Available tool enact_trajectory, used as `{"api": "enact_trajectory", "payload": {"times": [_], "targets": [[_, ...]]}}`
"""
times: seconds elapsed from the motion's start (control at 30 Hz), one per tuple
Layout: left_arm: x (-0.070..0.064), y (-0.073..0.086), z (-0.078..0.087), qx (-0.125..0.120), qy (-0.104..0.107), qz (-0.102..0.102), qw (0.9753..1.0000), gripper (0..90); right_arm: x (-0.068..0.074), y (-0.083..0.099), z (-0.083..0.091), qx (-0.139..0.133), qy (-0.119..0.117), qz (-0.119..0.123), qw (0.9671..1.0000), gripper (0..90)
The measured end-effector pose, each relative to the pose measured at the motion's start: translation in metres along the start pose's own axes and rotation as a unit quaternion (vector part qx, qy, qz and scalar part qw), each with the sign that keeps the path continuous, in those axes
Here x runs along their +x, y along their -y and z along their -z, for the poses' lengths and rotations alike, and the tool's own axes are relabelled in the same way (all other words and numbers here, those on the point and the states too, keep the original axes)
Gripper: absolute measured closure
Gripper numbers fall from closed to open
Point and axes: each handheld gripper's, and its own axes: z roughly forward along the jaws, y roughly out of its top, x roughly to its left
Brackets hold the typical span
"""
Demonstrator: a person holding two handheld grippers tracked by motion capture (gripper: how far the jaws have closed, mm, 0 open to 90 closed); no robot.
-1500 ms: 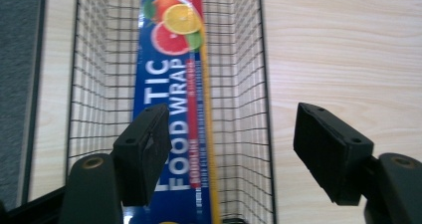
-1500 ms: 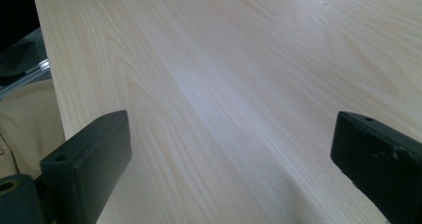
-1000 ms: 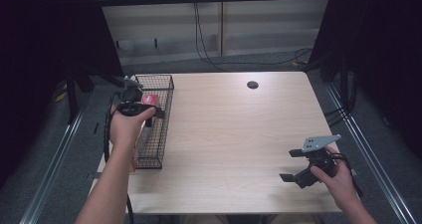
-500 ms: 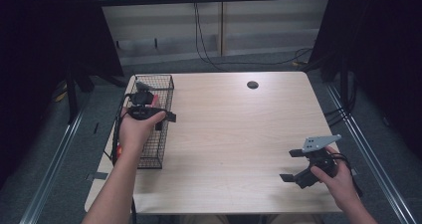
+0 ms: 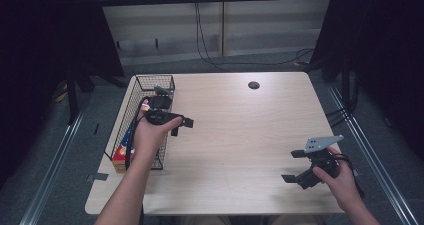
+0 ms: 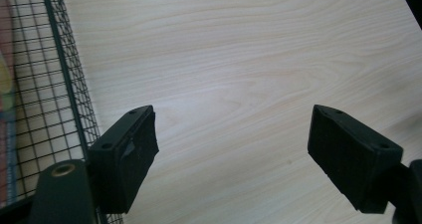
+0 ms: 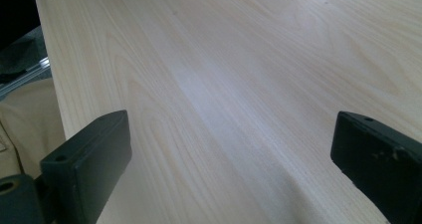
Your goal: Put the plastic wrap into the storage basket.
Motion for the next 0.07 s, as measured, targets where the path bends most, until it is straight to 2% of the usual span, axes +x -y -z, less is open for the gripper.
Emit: {"api": "enact_trajectory", "payload": {"times": [0.07], "targets": [[-0.0026, 0.0001, -0.0027, 0.001, 0.005, 0.0, 1.0, 18.8, -0.0003, 0.0001, 0.0001, 0.0, 0.0, 0.0, 1.0, 2.7]]}}
